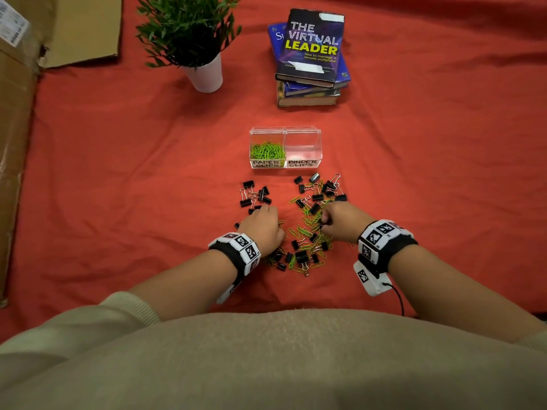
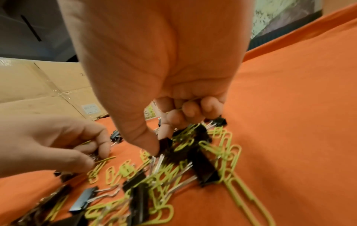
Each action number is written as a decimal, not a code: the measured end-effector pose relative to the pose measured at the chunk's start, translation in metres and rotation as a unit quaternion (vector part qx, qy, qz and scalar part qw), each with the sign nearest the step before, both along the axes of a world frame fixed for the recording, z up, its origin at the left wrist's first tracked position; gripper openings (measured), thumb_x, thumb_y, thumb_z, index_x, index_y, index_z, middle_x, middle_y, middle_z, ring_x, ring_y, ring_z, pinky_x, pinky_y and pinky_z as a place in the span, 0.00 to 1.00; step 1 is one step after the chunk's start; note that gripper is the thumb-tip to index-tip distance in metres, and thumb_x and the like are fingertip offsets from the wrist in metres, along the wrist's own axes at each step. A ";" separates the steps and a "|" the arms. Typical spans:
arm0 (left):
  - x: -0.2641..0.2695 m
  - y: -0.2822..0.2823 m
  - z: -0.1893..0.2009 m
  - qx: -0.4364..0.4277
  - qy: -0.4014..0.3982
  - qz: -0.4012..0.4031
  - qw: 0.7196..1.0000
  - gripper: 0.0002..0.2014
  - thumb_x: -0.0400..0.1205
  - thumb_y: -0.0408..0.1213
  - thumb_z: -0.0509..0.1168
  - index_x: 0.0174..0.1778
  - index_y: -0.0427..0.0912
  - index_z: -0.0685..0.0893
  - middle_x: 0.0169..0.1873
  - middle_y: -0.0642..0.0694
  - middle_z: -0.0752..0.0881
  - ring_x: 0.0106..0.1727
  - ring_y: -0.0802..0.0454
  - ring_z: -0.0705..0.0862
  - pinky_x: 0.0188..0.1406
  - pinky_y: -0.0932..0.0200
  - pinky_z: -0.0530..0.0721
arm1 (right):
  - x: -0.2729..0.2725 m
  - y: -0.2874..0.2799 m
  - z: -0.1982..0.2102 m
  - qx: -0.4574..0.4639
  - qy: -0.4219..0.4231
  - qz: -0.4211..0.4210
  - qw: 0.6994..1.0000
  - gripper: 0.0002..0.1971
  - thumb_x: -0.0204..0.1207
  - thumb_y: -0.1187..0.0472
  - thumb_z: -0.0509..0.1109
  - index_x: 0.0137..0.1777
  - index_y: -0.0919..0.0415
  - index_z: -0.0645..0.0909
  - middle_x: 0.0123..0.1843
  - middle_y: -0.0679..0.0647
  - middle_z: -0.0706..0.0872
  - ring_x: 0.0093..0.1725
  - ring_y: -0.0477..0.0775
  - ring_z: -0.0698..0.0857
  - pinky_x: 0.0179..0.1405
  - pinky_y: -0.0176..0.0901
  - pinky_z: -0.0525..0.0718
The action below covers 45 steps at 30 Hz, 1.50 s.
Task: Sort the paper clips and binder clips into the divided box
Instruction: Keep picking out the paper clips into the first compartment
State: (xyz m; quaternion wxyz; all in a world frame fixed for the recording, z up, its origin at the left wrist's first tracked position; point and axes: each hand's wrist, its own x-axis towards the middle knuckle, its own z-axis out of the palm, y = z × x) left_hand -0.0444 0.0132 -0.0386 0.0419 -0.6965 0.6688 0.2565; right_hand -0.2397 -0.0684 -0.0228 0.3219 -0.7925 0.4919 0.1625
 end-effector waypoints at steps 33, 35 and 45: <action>0.006 -0.009 0.002 0.034 0.136 -0.003 0.990 0.06 0.81 0.31 0.60 0.53 0.37 0.78 0.50 0.40 0.83 0.50 0.44 0.81 0.46 0.56 0.76 | 0.021 0.000 0.012 0.130 -0.179 -0.200 0.954 0.02 0.70 0.64 0.74 0.39 0.60 0.83 0.24 0.45 0.81 0.21 0.42 0.71 0.19 0.31 0.69; 0.013 -0.012 0.003 0.027 0.204 0.061 0.977 0.06 0.80 0.31 0.62 0.51 0.42 0.79 0.42 0.47 0.83 0.39 0.52 0.79 0.42 0.57 0.78 | 0.014 -0.006 0.013 0.191 -0.230 -0.275 0.914 0.04 0.70 0.66 0.74 0.44 0.60 0.85 0.28 0.50 0.85 0.22 0.43 0.70 0.22 0.33 0.69; 0.023 -0.029 0.016 0.079 0.387 0.257 0.882 0.15 0.79 0.24 0.54 0.39 0.46 0.82 0.29 0.47 0.78 0.24 0.54 0.71 0.21 0.66 0.68 | 0.024 -0.002 0.013 0.352 -0.343 -0.379 0.784 0.13 0.72 0.78 0.52 0.40 0.67 0.77 0.33 0.59 0.75 0.31 0.53 0.77 0.26 0.39 0.75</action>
